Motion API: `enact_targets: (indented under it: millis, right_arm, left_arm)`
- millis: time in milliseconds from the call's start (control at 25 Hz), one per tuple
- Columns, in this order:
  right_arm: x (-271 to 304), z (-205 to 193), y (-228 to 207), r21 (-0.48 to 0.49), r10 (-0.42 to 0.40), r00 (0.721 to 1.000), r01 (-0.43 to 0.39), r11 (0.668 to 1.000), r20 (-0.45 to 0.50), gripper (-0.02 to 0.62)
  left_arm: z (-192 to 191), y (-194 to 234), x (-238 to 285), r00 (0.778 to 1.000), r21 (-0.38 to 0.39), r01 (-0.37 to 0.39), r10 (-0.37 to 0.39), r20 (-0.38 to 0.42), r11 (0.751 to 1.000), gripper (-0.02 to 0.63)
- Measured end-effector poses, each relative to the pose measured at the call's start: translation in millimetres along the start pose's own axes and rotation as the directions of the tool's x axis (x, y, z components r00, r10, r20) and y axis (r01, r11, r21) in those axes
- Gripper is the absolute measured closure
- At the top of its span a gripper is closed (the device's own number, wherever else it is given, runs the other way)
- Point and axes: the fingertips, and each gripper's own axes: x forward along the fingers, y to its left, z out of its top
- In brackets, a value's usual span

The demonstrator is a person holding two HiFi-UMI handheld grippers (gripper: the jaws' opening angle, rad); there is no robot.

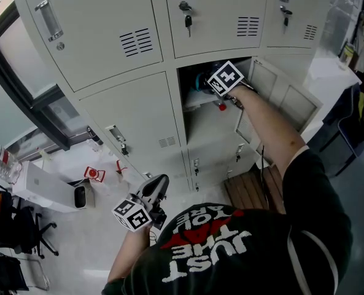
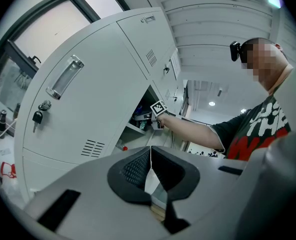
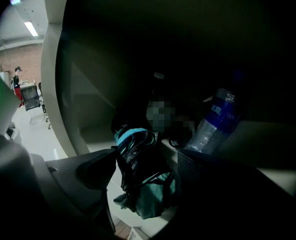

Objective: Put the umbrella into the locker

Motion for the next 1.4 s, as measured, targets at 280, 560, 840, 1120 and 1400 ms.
enact_targets:
  millis: [280, 560, 840, 1120, 1400]
  right_arm:
    - [-21.0, 15.9, 2.2, 0.013, -0.007, 0.996, 0.006, 1.000, 0.092, 0.229]
    - [-53.2, 23.3, 27.1, 0.013, 0.024, 0.980, -0.027, 1.000, 0.197, 0.229]
    - [-88.2, 13.9, 53.8, 0.038, 0.032, 0.961, -0.044, 0.998, 0.274, 0.230]
    - [-120.9, 4.3, 88.5, 0.068, 0.050, 0.938, -0.078, 0.995, 0.343, 0.230]
    - [-144.5, -11.0, 124.1, 0.101, 0.077, 0.910, -0.128, 0.987, 0.407, 0.230]
  left_arm:
    - [0.1, -1.3, 1.6, 1.000, 0.017, 0.020, -0.020, 0.003, 1.000, 0.591]
    - [2.6, -3.4, 5.8, 1.000, 0.022, 0.031, -0.031, -0.002, 0.999, 0.591]
    - [9.8, -5.0, 9.1, 0.998, 0.036, 0.056, -0.056, -0.003, 0.998, 0.591]
    - [27.4, -3.4, 6.9, 0.998, 0.075, 0.065, -0.066, 0.005, 0.995, 0.591]
    - [41.9, -4.6, 5.0, 0.999, 0.103, 0.037, -0.038, 0.008, 0.994, 0.591]
